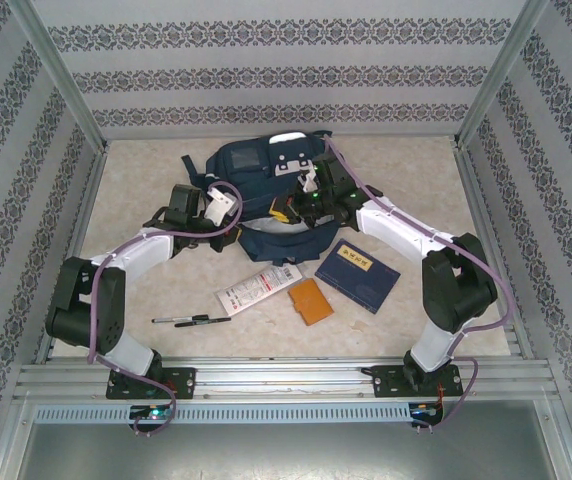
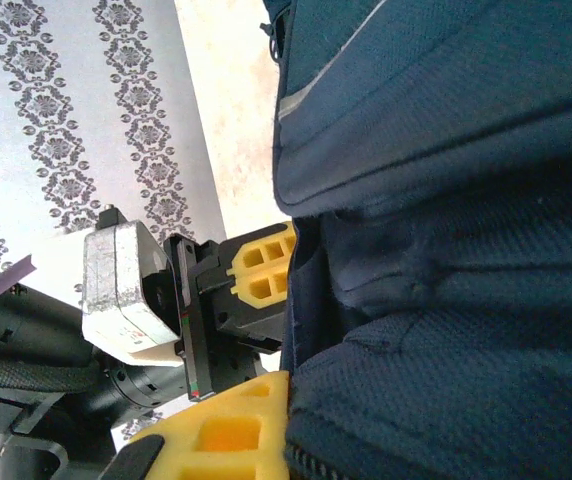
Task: Pack the student bag
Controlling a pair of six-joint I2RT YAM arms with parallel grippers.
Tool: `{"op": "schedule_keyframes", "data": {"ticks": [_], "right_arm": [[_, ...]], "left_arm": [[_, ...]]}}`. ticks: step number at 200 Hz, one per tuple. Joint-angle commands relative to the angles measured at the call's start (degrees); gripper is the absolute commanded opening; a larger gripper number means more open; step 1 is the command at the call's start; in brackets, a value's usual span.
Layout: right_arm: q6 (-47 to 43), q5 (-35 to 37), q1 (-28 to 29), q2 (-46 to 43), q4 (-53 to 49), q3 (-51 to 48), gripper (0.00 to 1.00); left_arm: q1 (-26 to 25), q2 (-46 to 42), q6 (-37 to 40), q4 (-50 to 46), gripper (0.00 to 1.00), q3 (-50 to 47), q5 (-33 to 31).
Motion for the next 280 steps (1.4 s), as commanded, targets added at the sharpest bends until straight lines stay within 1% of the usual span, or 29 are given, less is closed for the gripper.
{"op": "schedule_keyframes", "data": {"ticks": [1,30,59,82,95,105,115,128,138,150,182,192,202,210,216,221,229,234,242,249,260,264,273,280], "right_arm": [[-2.3,-5.5,0.3,-1.3,-0.2,3.0,0.0],[-6.6,-8.1,-3.0,-1.8,-4.1,3.7,0.0],[-15.5,-10.2,-6.4,-1.7,-13.9,7.8,0.0],[-21.6,-10.3,-8.1,-1.0,-20.7,11.1,0.0],[-24.8,-9.8,-8.4,-0.2,-24.0,12.7,0.0],[-26.7,-9.5,-8.4,0.2,-25.8,13.6,0.0],[-28.0,-9.9,-8.4,0.5,-26.8,14.0,0.0],[-29.3,-10.5,-8.3,0.5,-28.0,14.3,0.0],[-30.6,-11.1,-8.2,0.3,-28.9,14.5,0.0],[-32.2,-11.7,-8.2,-0.1,-29.9,14.7,0.0],[-32.6,-13.0,-7.6,-0.8,-29.7,14.8,0.0],[-32.2,-13.0,-7.1,-1.0,-29.3,15.0,0.0],[-31.5,-13.0,-6.6,-1.2,-28.6,15.1,0.0],[-31.0,-13.3,-6.2,-1.3,-27.3,14.9,0.0],[-30.1,-13.2,-5.9,-1.5,-26.1,14.6,0.0],[-29.4,-12.9,-5.7,-1.7,-25.0,14.3,0.0],[-28.3,-11.8,-5.4,-1.6,-23.7,13.9,0.0],[-27.7,-11.0,-5.2,-1.5,-23.1,13.7,0.0],[-26.9,-10.1,-4.9,-1.1,-22.3,13.5,0.0],[-25.8,-8.8,-4.8,-0.8,-21.7,13.4,0.0],[-23.1,-6.1,-4.6,-0.6,-20.5,12.6,0.11],[-22.3,-5.3,-4.5,-0.7,-20.1,12.2,0.13],[-21.0,-3.0,-4.4,-0.9,-19.8,11.7,0.19],[-20.8,-1.3,-4.2,-1.4,-19.8,11.5,0.22]], "left_arm": [[-0.2,1.4,4.3,0.0,0.0,3.4,2.1],[0.7,1.5,6.8,-1.7,0.0,3.4,2.3],[3.7,2.0,8.2,-3.5,0.0,3.1,6.8],[5.2,1.9,9.2,-3.8,0.0,2.8,9.6],[5.4,2.0,10.4,-4.9,0.0,3.0,13.4],[5.4,2.2,12.8,-6.2,0.0,3.2,15.8],[5.4,2.2,12.7,-5.0,0.0,2.4,13.9],[5.5,2.8,12.9,-4.4,0.0,2.5,7.8],[6.2,4.7,13.1,-6.2,0.0,4.6,3.3],[7.4,7.9,10.9,-7.9,0.0,7.8,-1.5],[9.3,17.1,4.6,-7.5,0.0,13.8,-6.8],[9.5,19.4,3.6,-8.3,0.0,15.7,-7.1],[9.4,19.8,2.9,-7.1,0.0,15.9,-7.5],[9.3,19.8,1.7,-6.5,0.03,15.9,-9.9],[9.4,19.5,1.0,-6.2,0.07,15.8,-11.0],[9.5,19.2,0.6,-6.0,0.14,15.8,-11.6],[9.5,18.4,0.9,-6.0,0.3,15.6,-11.1],[9.5,17.3,2.0,-6.3,0.35,15.6,-9.7],[9.5,15.2,3.5,-5.7,0.38,14.6,-7.4],[9.5,12.2,3.9,-4.3,0.39,13.2,-6.6],[9.5,7.3,4.4,-1.7,0.44,10.8,-4.1],[9.5,5.6,4.7,-1.1,0.47,10.0,-3.0],[9.4,2.1,6.5,-1.0,0.51,8.8,0.4],[9.3,-0.3,7.9,-1.3,0.52,8.1,2.7]]}}
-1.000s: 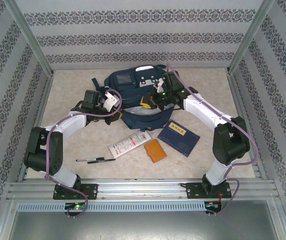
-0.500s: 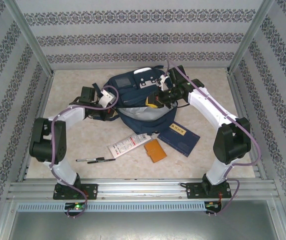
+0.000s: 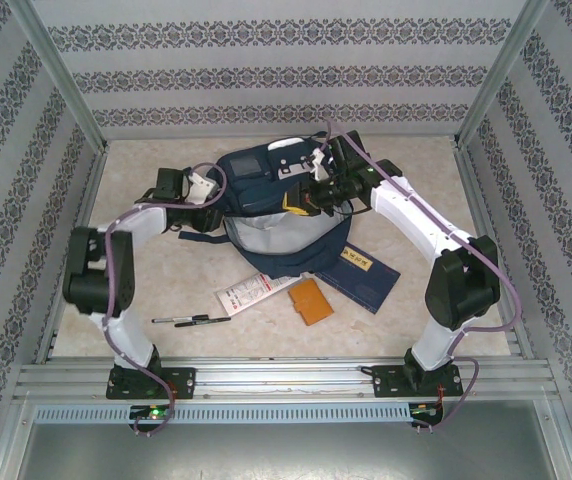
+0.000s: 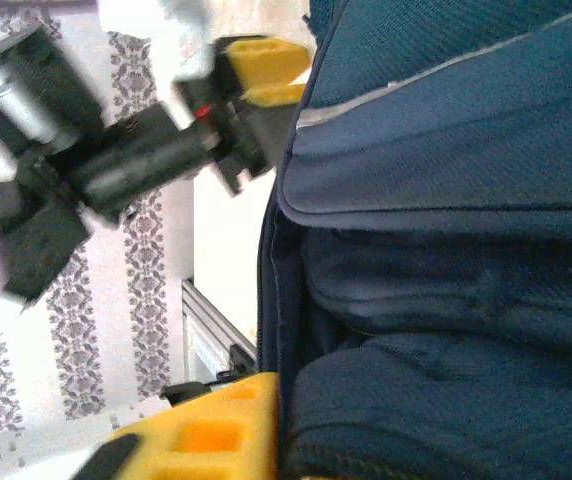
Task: Pack the student bag
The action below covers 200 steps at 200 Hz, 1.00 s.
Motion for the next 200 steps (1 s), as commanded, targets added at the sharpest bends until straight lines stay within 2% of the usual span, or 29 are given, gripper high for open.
{"op": "schedule_keyframes", "data": {"ticks": [1,26,40,58,76,87,89,91,94,101,110,130,140,154,169,200], "right_arm": [[4.0,5.0,1.0,-1.8,3.9,-0.9,0.22],[3.0,12.8,1.4,-6.0,2.2,-3.2,0.39],[1.1,18.0,1.3,-9.1,-0.7,-4.7,0.45],[-2.6,25.0,1.3,-14.0,-4.7,-7.2,0.5],[-6.2,34.8,0.9,-19.4,-8.7,-11.0,0.54],[-7.8,40.6,0.1,-22.9,-10.3,-14.1,0.67],[-8.1,41.3,-0.1,-23.6,-10.4,-14.8,0.76],[-8.3,41.7,-0.4,-24.2,-10.4,-15.5,0.92],[-8.6,42.2,-0.9,-25.2,-10.1,-16.6,0.97],[-8.8,40.3,-2.8,-27.3,-8.5,-19.8,0.98],[-5.4,33.7,-7.0,-29.9,-5.3,-24.5,0.98],[1.5,8.6,-20.3,-33.1,5.5,-38.5,0.98],[7.9,2.8,-24.3,-33.4,10.9,-45.0,0.98],[3.8,2.4,-25.2,-31.9,6.4,-45.6,0.98],[-2.7,7.9,-23.6,-31.1,-1.0,-43.2,0.98],[-3.2,17.1,-22.9,-33.8,-2.9,-44.0,0.98]], "left_arm": [[-0.1,-9.9,4.0,3.4,0.53,-2.0,8.6],[-1.3,-15.8,7.1,2.6,0.57,-4.6,13.6],[-3.4,-17.9,10.8,2.6,0.61,-6.6,15.7],[-8.0,-19.2,15.5,1.3,0.68,-7.8,14.0],[-12.9,-18.6,19.6,-1.0,0.71,-7.1,9.8],[-16.1,-17.7,21.6,-2.4,0.72,-6.4,6.6],[-16.6,-17.5,21.8,-2.5,0.72,-6.3,6.0],[-17.1,-17.4,21.9,-2.5,0.72,-6.2,5.4],[-17.9,-17.0,21.9,-2.4,0.72,-6.1,4.6],[-19.1,-16.2,22.3,-2.4,0.72,-5.8,3.7],[-20.2,-15.3,22.8,-2.0,0.72,-5.6,2.9],[-22.1,-12.5,22.7,0.2,0.71,-5.3,-0.5],[-22.9,-10.7,22.4,0.5,0.71,-4.2,-2.3],[-24.3,-7.4,20.9,1.0,0.7,-1.5,-4.7],[-25.6,-3.4,18.0,0.7,0.69,2.5,-6.9],[-27.6,4.9,15.6,-0.4,0.67,10.5,-11.9]]}}
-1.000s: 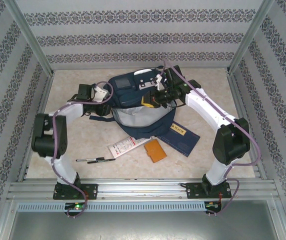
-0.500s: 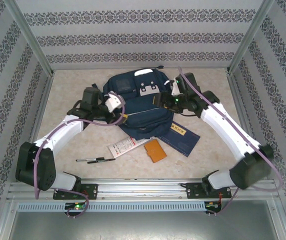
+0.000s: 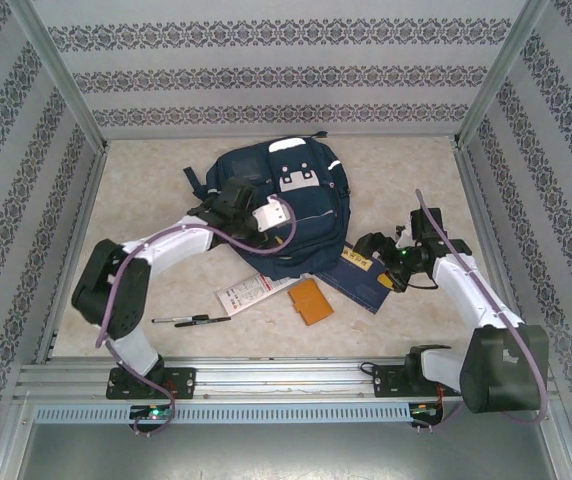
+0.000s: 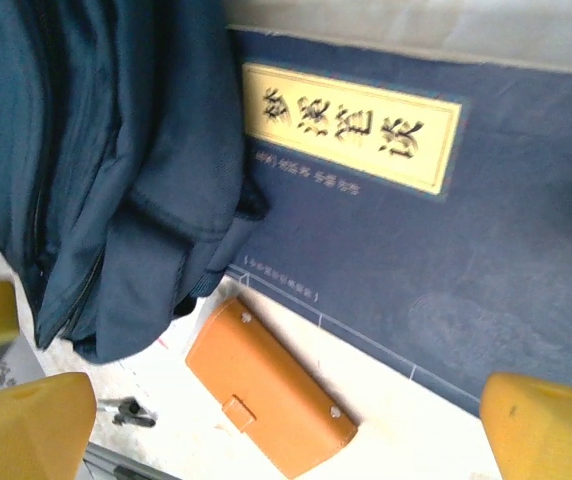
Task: Pack the student bag
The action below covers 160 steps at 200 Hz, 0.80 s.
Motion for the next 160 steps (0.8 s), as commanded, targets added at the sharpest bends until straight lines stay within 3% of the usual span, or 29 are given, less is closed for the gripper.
{"op": "schedule_keyframes", "data": {"ticks": [1,22,59,73,128,160], "right_arm": [[-2.3,4.8,0.1,-2.7,-2.4,1.2,0.98],[-3.2,10.0,0.6,-3.5,-3.4,1.4,0.98],[-5.3,19.4,1.2,-2.4,-6.3,3.5,0.98],[-6.1,18.6,1.1,-0.5,-7.0,4.7,0.98],[-13.7,14.8,1.6,5.9,-6.2,8.7,0.98],[-14.1,14.3,1.6,8.4,-6.8,10.9,0.98]], "left_arm": [[-1.9,4.5,-2.5,-0.4,0.67,5.8,-6.1],[-2.8,10.3,-1.2,-2.4,0.68,11.2,-8.6],[-4.7,16.8,3.9,-10.4,0.77,17.4,-2.2],[-4.8,16.5,3.5,-10.8,0.8,17.8,2.1],[-4.7,11.6,2.5,-11.7,0.85,15.5,8.2],[-4.7,15.3,5.1,-10.7,0.86,15.4,1.8]]}}
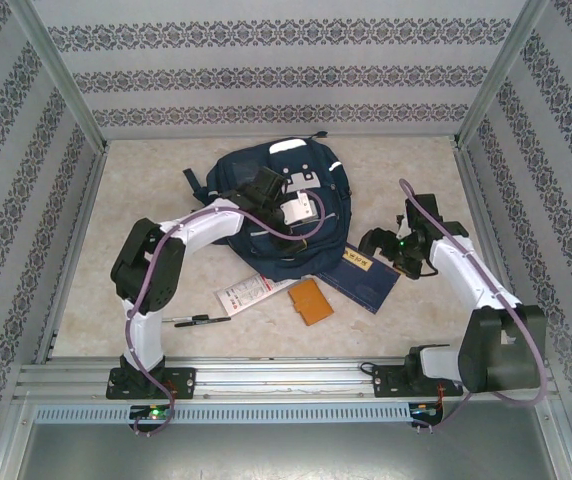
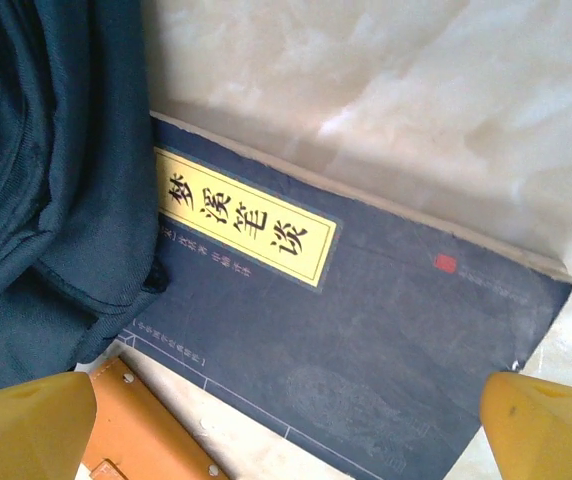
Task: Pack the student bag
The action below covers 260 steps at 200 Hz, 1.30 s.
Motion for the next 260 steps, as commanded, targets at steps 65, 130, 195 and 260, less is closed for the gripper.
{"op": "schedule_keyframes", "data": {"ticks": [65,130,195,260], "right_arm": [[-3.1,0.8,1.4,-1.5,-2.0,4.0,0.98],[-7.2,2.4,12.4,-0.9,0.6,2.6,0.85],[-8.1,3.8,26.7,2.6,1.5,1.2,0.86],[1.5,6.4,37.3,1.2,6.8,-7.9,0.85]], "left_arm": [[-0.9,7.0,3.4,2.0,0.24,4.3,-21.1],[-0.7,-4.6,5.4,-4.7,0.0,8.7,-19.1],[2.0,-5.7,2.9,-10.2,0.0,18.6,-17.2],[5.7,-11.0,1.8,-7.9,0.0,20.0,-12.2]]}}
